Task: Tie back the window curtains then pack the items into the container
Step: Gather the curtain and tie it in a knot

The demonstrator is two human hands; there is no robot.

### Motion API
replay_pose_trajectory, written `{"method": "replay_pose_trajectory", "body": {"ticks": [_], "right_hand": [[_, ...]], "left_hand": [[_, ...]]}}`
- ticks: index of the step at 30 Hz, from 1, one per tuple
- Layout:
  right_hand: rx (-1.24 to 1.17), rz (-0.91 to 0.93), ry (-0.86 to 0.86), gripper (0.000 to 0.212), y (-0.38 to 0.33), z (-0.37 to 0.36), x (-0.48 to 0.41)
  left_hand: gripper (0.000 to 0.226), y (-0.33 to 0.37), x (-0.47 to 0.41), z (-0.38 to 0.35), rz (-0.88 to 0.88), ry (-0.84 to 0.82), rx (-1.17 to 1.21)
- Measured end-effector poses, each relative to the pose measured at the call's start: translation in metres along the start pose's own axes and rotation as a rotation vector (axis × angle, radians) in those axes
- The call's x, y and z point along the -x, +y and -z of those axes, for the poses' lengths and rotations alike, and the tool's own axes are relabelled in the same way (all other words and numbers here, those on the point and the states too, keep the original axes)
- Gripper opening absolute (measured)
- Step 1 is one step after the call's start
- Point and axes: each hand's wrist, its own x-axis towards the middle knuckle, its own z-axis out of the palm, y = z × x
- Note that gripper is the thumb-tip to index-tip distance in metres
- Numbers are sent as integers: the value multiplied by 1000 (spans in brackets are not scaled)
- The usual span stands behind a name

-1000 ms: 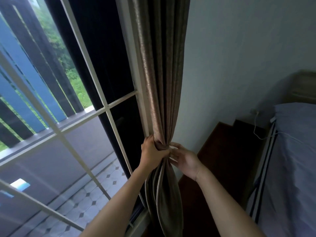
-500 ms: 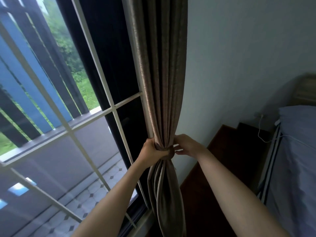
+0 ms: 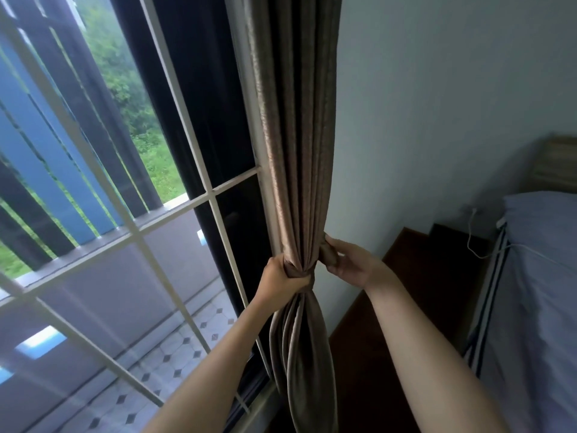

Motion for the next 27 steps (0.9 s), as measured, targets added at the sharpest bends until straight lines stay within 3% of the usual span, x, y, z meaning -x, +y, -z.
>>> {"method": "replay_pose_trajectory", "body": {"ticks": [2, 6, 9, 12, 15, 17, 20, 23, 27], "right_hand": [[1, 25, -3, 18, -8, 4, 1], [-168, 196, 82, 32, -14, 17, -1], [-225, 257, -14, 31, -8, 21, 6], [-327, 229, -126, 17, -1, 15, 17], [-233, 168, -225, 15, 6, 9, 30], [-149, 147, -204, 10, 11, 9, 35], [-108, 157, -135, 30, 22, 23, 37], [-94, 137, -171, 50, 43, 35, 40], [-141, 108, -177, 54, 88, 33, 42]], "left_hand": [[21, -1, 1, -1, -8, 18, -1], [33, 0, 4, -2, -10, 38, -5], [36, -1, 5, -1, -26, 39, -5], [37, -5, 3, 2, -17, 28, -1], [44, -8, 2, 7, -6, 11, 0], [52, -12, 3, 11, 13, 13, 8], [59, -18, 2, 17, 14, 24, -8], [61, -21, 1, 17, 20, 12, 7], [61, -25, 1, 10, 41, 26, 9]]}}
